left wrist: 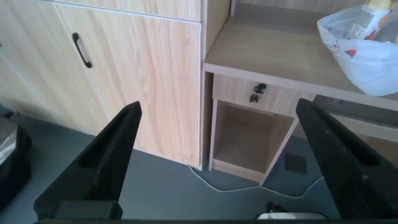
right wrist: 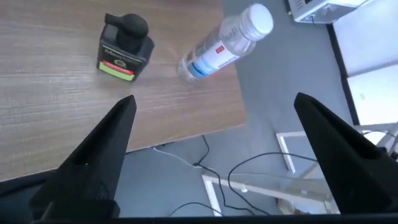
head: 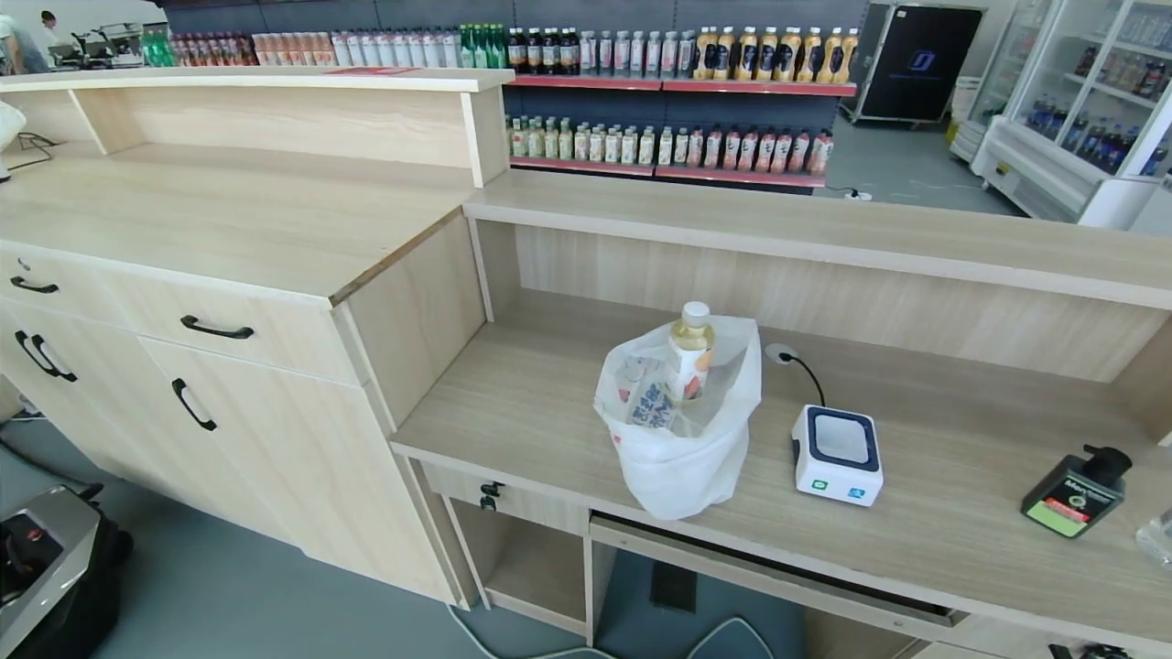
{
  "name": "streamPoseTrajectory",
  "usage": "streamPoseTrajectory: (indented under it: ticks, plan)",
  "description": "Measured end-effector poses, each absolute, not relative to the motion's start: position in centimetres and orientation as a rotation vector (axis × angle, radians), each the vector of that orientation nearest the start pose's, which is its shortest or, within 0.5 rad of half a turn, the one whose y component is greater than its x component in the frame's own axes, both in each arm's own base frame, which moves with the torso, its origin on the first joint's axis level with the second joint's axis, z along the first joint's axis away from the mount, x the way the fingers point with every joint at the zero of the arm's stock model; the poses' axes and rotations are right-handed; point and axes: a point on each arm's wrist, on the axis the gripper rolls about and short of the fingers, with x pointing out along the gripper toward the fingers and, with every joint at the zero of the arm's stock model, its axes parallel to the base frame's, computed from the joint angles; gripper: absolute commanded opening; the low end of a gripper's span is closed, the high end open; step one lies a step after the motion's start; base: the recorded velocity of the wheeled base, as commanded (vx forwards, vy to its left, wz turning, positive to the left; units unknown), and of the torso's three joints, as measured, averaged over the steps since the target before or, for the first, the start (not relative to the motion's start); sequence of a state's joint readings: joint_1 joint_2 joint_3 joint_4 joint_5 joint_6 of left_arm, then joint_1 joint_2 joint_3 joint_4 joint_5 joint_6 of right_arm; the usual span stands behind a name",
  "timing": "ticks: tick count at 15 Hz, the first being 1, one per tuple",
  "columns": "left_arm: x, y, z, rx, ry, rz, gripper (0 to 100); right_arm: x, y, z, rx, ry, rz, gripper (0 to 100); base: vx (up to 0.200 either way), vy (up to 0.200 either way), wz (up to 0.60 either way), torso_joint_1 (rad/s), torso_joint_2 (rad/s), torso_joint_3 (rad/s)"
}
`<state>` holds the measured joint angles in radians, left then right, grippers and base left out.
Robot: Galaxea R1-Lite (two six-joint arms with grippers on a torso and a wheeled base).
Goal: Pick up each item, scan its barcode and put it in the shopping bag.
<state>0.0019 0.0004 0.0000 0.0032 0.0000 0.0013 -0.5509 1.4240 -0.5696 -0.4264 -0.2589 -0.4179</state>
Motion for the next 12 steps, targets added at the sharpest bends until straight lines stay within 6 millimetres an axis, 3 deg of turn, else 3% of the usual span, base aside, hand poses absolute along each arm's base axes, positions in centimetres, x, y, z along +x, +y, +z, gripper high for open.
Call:
streamPoseTrajectory:
  ticks: [3, 7, 12]
  plan:
    - [-2.3, 0.0, 7.5, 0.002, 0.003, 0.001, 100, 21.7, -14.9, 14.6, -0.473, 0.537, -0.504, 100, 0.0, 0.0, 0.0, 0.0, 0.0, 0.0]
    - [-2.3, 0.0, 7.5, 0.002, 0.003, 0.001, 100, 21.7, -18.1, 10.6, -0.488, 0.656, -0.453, 100, 0.0, 0.0, 0.0, 0.0, 0.0, 0.0]
    - [-2.3, 0.0, 7.5, 0.002, 0.003, 0.002, 100, 22.3, -18.9, 9.0, -0.438, 0.661, -0.393, 100, 0.0, 0.0, 0.0, 0.0, 0.0, 0.0]
